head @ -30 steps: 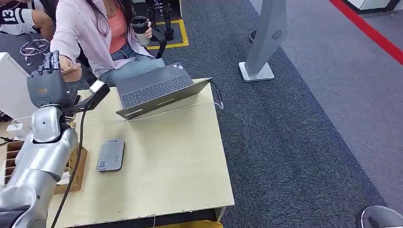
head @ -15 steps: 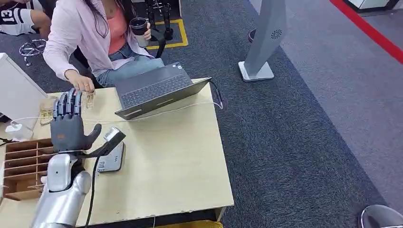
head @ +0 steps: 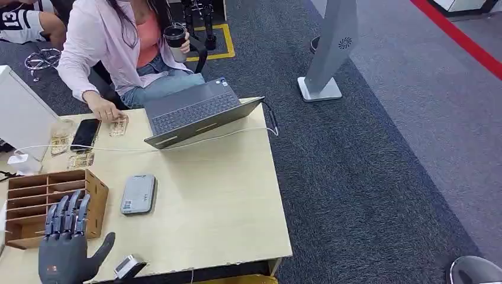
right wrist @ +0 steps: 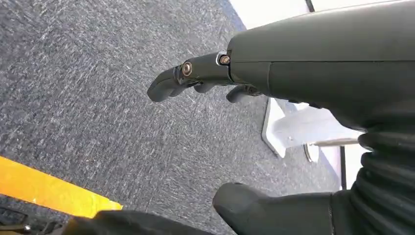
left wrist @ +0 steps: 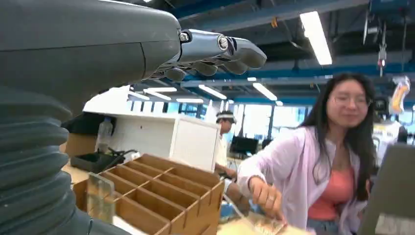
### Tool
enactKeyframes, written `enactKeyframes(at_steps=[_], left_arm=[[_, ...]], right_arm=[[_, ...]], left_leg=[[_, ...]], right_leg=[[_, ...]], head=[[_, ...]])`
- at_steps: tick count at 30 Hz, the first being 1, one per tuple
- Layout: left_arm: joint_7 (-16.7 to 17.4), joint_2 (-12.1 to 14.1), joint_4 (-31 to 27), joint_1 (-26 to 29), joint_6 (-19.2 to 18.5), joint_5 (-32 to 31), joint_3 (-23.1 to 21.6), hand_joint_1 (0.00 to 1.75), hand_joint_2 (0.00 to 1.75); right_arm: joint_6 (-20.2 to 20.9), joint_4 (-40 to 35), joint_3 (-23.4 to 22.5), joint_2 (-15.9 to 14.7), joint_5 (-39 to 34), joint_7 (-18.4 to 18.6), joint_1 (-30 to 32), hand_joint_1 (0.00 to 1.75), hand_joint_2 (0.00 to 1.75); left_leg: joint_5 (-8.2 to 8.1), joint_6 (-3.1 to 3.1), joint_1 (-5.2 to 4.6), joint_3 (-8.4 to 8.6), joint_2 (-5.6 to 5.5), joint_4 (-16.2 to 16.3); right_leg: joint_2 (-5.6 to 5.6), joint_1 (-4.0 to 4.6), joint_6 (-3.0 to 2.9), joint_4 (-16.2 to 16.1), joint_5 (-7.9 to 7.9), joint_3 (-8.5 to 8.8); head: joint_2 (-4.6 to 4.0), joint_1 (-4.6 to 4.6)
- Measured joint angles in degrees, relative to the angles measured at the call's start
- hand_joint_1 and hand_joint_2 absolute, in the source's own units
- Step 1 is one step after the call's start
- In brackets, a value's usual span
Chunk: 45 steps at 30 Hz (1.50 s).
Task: Pass the card to the sensor for recognition and then transmit it.
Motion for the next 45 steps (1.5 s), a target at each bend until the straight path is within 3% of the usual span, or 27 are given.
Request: enactKeyframes(at_steps=[8, 14, 17, 25, 45], left_arm=[[0.88, 0.79, -3.06, 3.00, -2.78, -0.70, 1.20, 0.00, 1.75], [6.43, 2.61, -2.89, 2.46, -13.72, -2.87, 2.17, 0.00, 1.75], [7.83, 3.61, -2.43, 1.43, -16.27, -3.32, 2.84, 0.00, 1.75], [9.79, 4.38, -1.97, 0.34, -17.93, -3.11, 4.59, 0.00, 1.75], [9.84, 4.79, -1.93, 0.16, -17.95, -3.04, 5.49, 0.00, 1.75]], right_arm=[[-0.20, 0.00, -0.50, 0.07, -0.24, -0.41, -0.02, 0.00, 1.75], [-0.15, 0.00, -0.55, 0.24, 0.11, -0.50, -0.05, 0.00, 1.75], [-0.15, 0.00, -0.57, 0.28, 0.24, -0.53, -0.07, 0.00, 1.75], [-0.13, 0.00, -0.57, 0.39, 0.46, -0.63, -0.07, 0.00, 1.75], [-0.13, 0.00, -0.57, 0.46, 0.46, -0.63, -0.09, 0.00, 1.75]], left_leg=[[0.04, 0.00, 0.01, 0.01, -0.11, 0.00], [0.04, 0.00, 0.01, 0.01, -0.12, 0.00], [0.05, -0.01, 0.02, 0.01, -0.12, 0.00], [0.04, 0.00, 0.01, 0.00, -0.12, 0.01], [0.04, 0.00, 0.01, 0.00, -0.13, 0.01]], right_leg=[[-0.08, 0.00, -0.01, 0.00, 0.01, 0.03], [-0.09, 0.00, -0.01, 0.00, 0.01, 0.02], [-0.09, 0.00, -0.01, 0.00, 0.01, 0.03], [-0.09, 0.00, -0.01, 0.00, 0.01, 0.02], [-0.09, 0.00, -0.01, 0.00, 0.01, 0.02]], head=[[0.00, 0.00], [0.00, -0.02], [0.00, -0.02], [0.00, -0.02], [0.00, 0.00]])
